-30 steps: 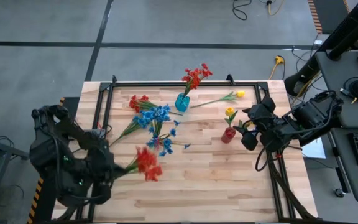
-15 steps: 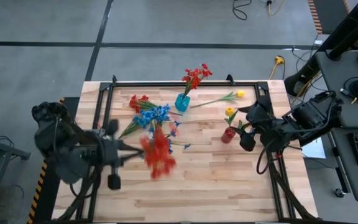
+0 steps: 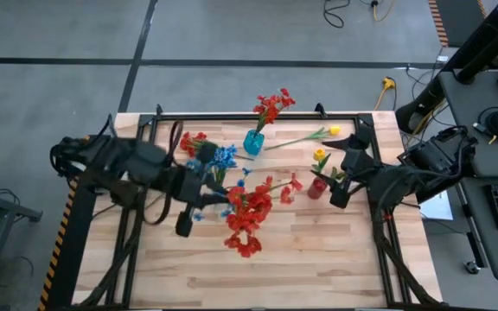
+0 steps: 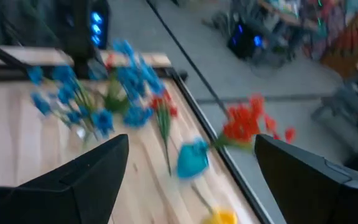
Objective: Sort flowers into vase by color
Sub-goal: Put the bottom red flowers into the blue vase
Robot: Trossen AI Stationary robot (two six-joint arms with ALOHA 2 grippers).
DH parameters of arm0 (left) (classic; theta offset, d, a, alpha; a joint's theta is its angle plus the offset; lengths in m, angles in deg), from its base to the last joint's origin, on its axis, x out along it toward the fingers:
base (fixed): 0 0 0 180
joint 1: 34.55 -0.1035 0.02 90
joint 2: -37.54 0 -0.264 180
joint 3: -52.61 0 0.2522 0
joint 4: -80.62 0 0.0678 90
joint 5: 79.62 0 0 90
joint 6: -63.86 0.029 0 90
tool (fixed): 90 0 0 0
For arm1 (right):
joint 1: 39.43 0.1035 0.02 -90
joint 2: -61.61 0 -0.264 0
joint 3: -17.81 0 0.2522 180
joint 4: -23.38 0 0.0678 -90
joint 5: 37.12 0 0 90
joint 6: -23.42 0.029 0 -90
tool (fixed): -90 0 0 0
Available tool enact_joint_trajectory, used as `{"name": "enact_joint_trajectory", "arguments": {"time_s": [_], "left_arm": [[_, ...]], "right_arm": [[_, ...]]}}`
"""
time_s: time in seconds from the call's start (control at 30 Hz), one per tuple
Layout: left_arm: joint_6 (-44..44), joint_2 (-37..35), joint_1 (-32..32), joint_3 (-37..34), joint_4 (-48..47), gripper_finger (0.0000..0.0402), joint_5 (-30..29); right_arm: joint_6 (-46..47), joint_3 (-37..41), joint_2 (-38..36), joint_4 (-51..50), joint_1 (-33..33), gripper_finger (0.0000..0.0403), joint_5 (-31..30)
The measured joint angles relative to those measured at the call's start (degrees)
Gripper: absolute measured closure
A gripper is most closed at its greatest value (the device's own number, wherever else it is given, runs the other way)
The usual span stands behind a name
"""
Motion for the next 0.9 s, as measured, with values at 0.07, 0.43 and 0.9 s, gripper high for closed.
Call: {"name": "enact_joint_trajectory", "arguments": {"time_s": [0.07,0.43,0.9], "left_arm": [[1.50,0.00,-2.72,0.00,1.10,0.0400,3.66],[6.48,-0.08,-13.90,-1.87,6.48,0.0401,18.43],[10.11,-5.53,-29.57,-12.91,11.98,0.0402,29.97]], "right_arm": [[-5.78,0.00,0.00,5.76,-0.02,0.0062,1.48],[-29.33,0.09,3.15,29.04,-3.18,0.0062,11.95],[-36.76,-4.13,9.83,35.50,-13.77,0.0062,21.92]]}}
